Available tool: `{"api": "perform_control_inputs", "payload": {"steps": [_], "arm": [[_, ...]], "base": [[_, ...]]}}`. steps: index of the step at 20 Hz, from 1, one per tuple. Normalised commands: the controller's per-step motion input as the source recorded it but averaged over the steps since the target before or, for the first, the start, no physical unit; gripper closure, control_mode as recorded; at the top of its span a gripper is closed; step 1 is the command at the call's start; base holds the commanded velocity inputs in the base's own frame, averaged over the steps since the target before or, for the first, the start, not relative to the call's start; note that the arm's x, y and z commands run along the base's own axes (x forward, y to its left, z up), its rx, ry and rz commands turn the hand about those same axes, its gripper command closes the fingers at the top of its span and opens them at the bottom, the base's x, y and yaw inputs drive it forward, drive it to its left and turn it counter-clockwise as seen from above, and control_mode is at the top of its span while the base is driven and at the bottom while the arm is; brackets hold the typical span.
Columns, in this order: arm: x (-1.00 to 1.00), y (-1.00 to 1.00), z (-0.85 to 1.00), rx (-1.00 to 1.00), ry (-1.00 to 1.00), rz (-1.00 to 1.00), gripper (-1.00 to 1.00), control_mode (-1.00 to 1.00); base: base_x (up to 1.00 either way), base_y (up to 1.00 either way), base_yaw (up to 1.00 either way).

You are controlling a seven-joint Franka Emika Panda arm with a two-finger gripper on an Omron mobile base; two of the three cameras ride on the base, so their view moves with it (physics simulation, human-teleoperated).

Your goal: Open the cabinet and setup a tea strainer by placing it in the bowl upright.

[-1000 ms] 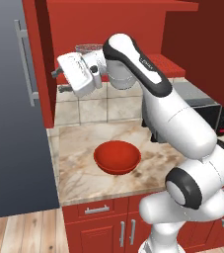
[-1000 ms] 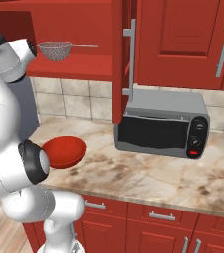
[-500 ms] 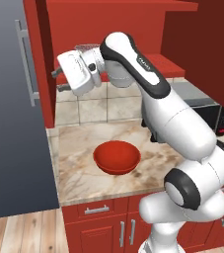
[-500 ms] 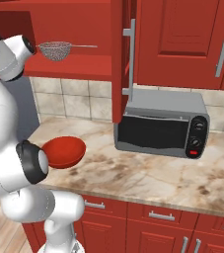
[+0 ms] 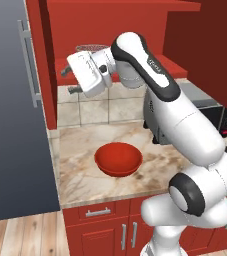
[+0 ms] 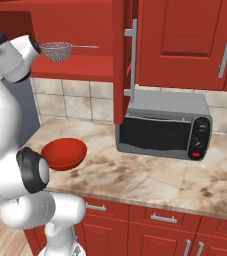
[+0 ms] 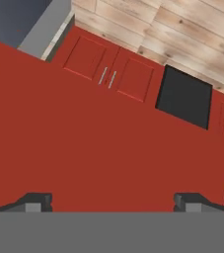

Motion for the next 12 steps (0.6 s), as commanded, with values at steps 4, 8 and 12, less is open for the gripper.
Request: {"api": "perform_control_inputs", "payload": {"steps": [4, 8, 12], "arm": [[0.00, -0.62, -0.08, -0.06, -0.14, 0.00, -1.00, -1.00], [0.00, -0.44, -0.17, -0.20, -0.06, 0.01, -1.00, -1.00], [0.00, -0.32, -0.26, -0.36, -0.03, 0.17, -1.00, -1.00]], "base": [[0.00, 0.00, 0.00], [0.00, 0.00, 0.00], [0.00, 0.00, 0.00]]}}
